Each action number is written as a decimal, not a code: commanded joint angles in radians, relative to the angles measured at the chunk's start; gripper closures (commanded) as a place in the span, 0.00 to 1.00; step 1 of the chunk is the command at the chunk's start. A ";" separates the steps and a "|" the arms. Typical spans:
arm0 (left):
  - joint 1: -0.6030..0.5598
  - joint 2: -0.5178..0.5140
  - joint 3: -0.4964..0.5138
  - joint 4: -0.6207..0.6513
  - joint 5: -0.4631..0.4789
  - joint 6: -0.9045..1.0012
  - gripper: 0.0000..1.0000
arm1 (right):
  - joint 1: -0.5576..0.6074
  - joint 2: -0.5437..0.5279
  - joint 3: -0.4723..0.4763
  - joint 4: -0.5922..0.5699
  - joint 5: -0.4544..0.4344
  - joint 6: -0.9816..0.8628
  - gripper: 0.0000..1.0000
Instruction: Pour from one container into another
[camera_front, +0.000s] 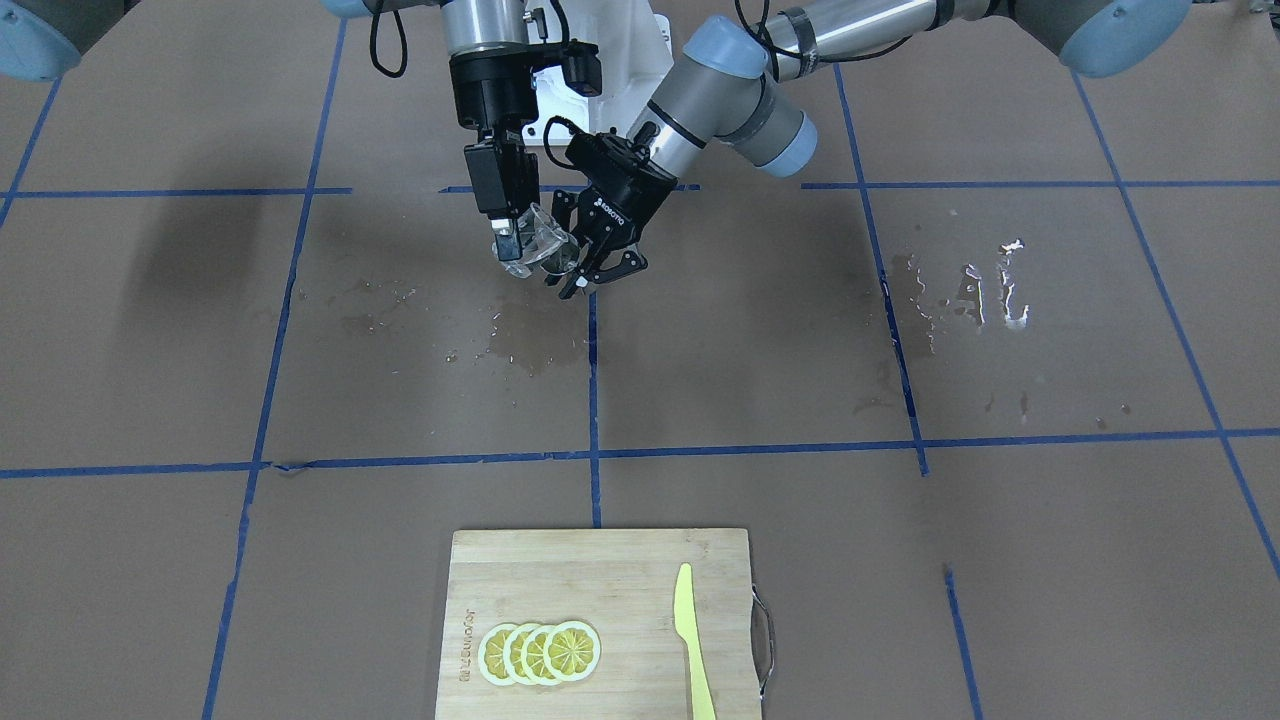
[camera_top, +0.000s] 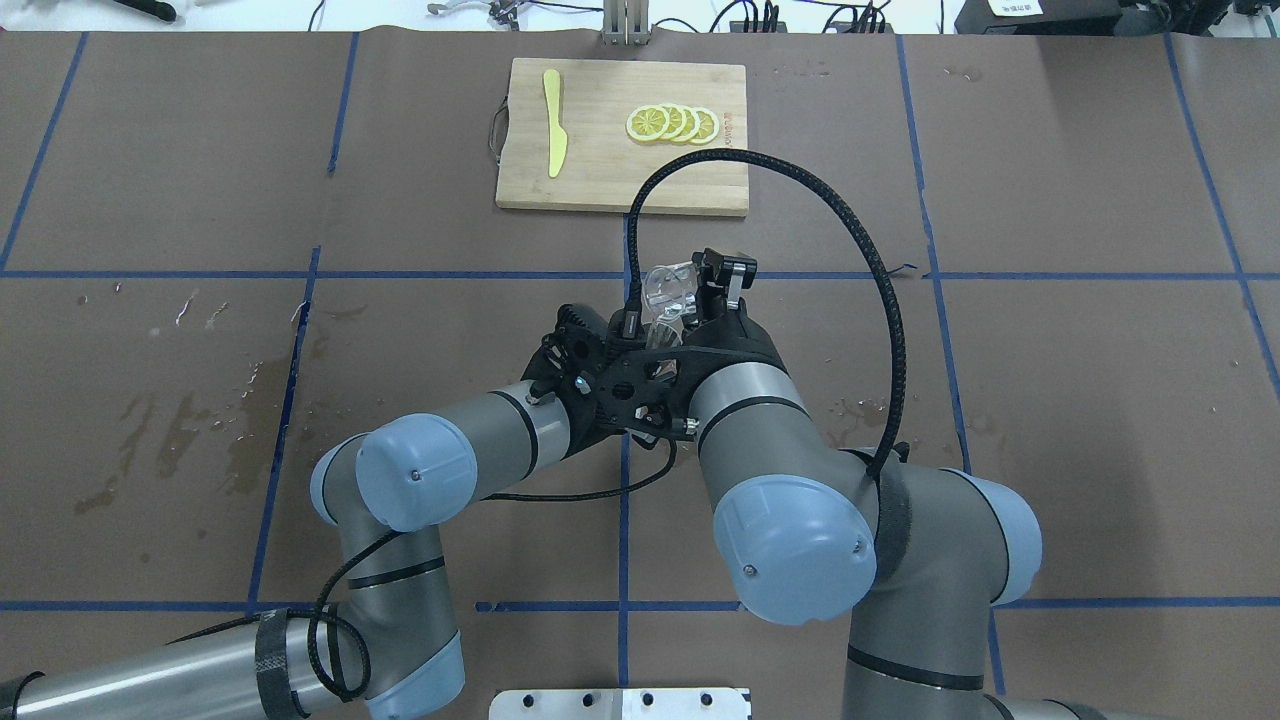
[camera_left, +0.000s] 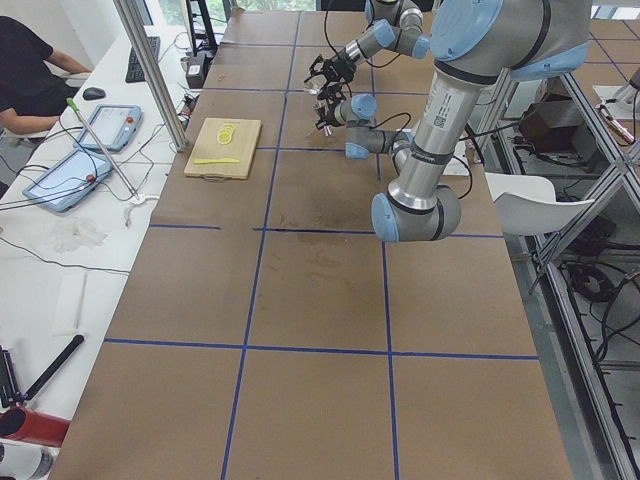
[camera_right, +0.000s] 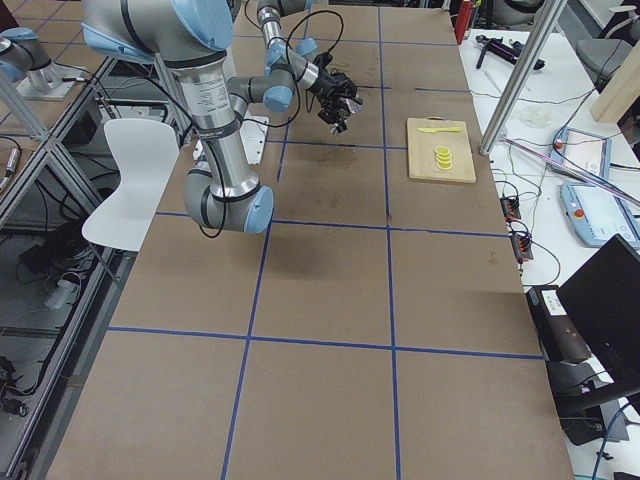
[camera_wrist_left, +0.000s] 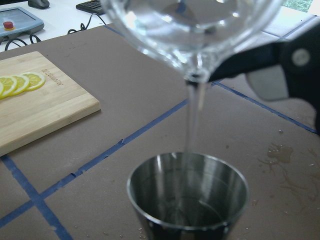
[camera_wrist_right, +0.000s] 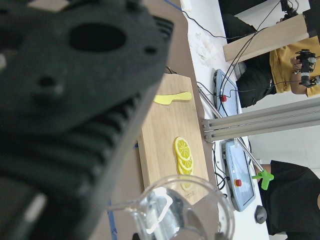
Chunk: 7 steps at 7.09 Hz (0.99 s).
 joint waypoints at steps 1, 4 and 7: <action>0.000 -0.002 0.000 0.000 0.000 0.000 1.00 | -0.004 0.000 0.004 0.000 -0.025 -0.047 1.00; 0.000 0.000 0.002 0.000 0.000 0.000 1.00 | -0.005 0.000 0.005 -0.001 -0.040 -0.082 1.00; 0.000 -0.003 0.005 0.000 0.000 0.000 1.00 | -0.005 -0.002 0.005 -0.001 -0.042 -0.096 1.00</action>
